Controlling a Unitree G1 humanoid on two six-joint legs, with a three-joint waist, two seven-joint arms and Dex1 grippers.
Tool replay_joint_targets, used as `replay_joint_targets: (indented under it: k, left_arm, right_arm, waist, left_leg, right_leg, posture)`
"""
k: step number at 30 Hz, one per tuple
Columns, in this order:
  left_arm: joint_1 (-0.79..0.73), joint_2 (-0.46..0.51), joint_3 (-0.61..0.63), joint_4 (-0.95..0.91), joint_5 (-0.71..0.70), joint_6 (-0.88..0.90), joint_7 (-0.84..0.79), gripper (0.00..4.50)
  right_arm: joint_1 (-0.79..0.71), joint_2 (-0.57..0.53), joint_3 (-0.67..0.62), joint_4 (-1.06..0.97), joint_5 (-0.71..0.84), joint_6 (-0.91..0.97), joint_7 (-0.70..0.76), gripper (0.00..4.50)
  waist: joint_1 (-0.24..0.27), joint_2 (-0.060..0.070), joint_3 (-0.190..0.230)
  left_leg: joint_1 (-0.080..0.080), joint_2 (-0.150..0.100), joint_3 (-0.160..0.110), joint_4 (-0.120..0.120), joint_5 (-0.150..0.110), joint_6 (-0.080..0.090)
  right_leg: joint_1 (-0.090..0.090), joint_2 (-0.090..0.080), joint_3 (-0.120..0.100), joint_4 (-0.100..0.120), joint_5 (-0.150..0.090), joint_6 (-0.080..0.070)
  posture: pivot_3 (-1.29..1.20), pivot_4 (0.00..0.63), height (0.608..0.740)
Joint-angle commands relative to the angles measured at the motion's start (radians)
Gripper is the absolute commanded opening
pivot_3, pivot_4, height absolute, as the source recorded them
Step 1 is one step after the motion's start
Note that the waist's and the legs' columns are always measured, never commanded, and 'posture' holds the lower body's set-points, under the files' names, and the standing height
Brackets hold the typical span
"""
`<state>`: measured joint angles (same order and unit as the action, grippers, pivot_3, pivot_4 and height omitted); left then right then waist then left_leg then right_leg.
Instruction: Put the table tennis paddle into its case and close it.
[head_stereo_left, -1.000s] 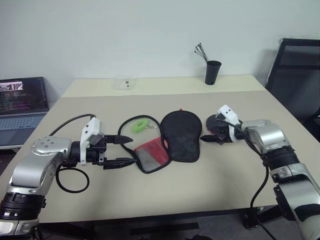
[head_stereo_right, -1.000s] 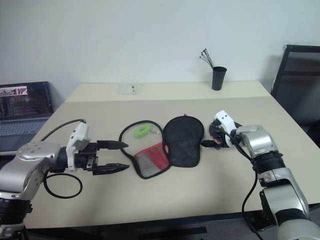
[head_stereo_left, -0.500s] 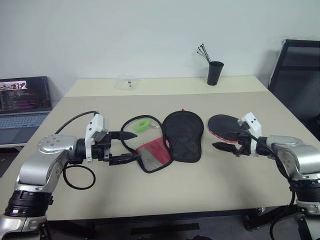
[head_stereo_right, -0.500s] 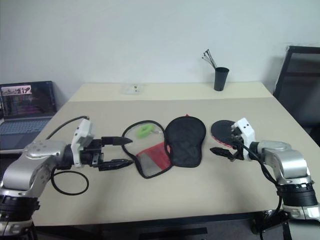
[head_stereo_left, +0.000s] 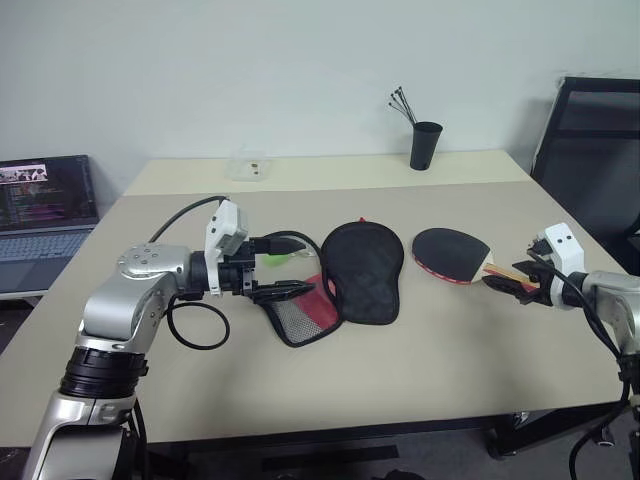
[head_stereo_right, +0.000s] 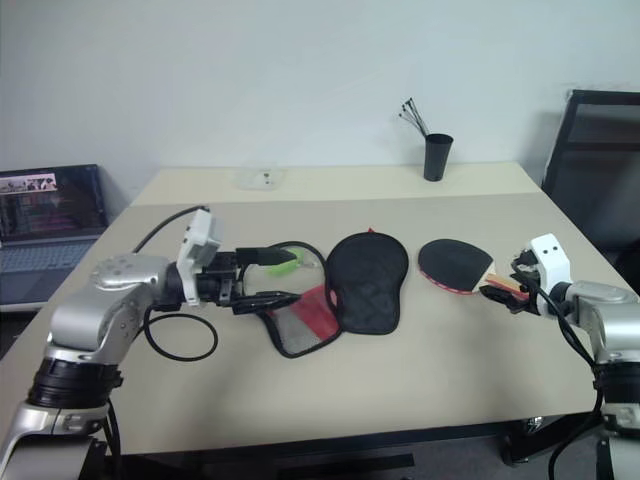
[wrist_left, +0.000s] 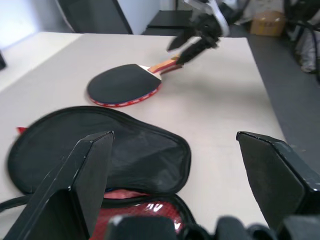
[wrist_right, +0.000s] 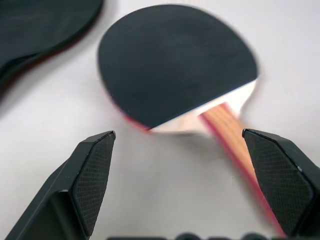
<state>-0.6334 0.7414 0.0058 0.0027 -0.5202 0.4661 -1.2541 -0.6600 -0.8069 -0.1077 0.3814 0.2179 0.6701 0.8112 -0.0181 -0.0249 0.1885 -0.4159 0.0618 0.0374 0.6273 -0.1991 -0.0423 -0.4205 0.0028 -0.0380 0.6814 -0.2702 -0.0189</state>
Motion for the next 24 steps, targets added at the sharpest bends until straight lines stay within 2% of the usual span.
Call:
replay_joint_targets:
  k: [1, 14, 24]
  left_arm:
    - [-0.016, 0.002, 0.005, -0.014, 0.007, -0.02, -0.009, 4.31]
    - [0.022, 0.027, 0.017, -0.065, 0.001, 0.007, -0.006, 4.31]
    - [0.036, 0.047, 0.028, -0.088, 0.0, 0.027, -0.004, 4.31]
  right_arm:
    - [-0.084, -0.021, 0.044, 0.148, -0.058, -0.122, 0.037, 4.49]
    - [-0.309, 0.03, 0.148, 0.673, -0.214, -0.404, 0.075, 4.49]
    - [-0.392, 0.101, 0.169, 0.842, -0.295, -0.51, 0.035, 4.49]
  waist:
    - [-0.002, 0.0, 0.0]
    - [-0.012, 0.0, 0.0]
    - [-0.013, 0.0, 0.0]
  left_leg:
    - [0.0, 0.0, 0.0, 0.0, 0.0, 0.0]
    - [0.0, 0.0, 0.001, 0.0, 0.0, 0.0]
    - [0.0, 0.0, 0.001, 0.0, 0.0, 0.0]
  right_leg:
    - [0.0, 0.0, 0.0, 0.0, 0.0, 0.0]
    - [0.0, 0.0, 0.001, 0.0, 0.0, 0.0]
    - [0.0, 0.0, 0.001, 0.001, 0.0, 0.0]
  posture:
    - [0.0, 0.15, 0.74]
    - [0.0, 0.15, 0.74]
    - [0.0, 0.15, 0.74]
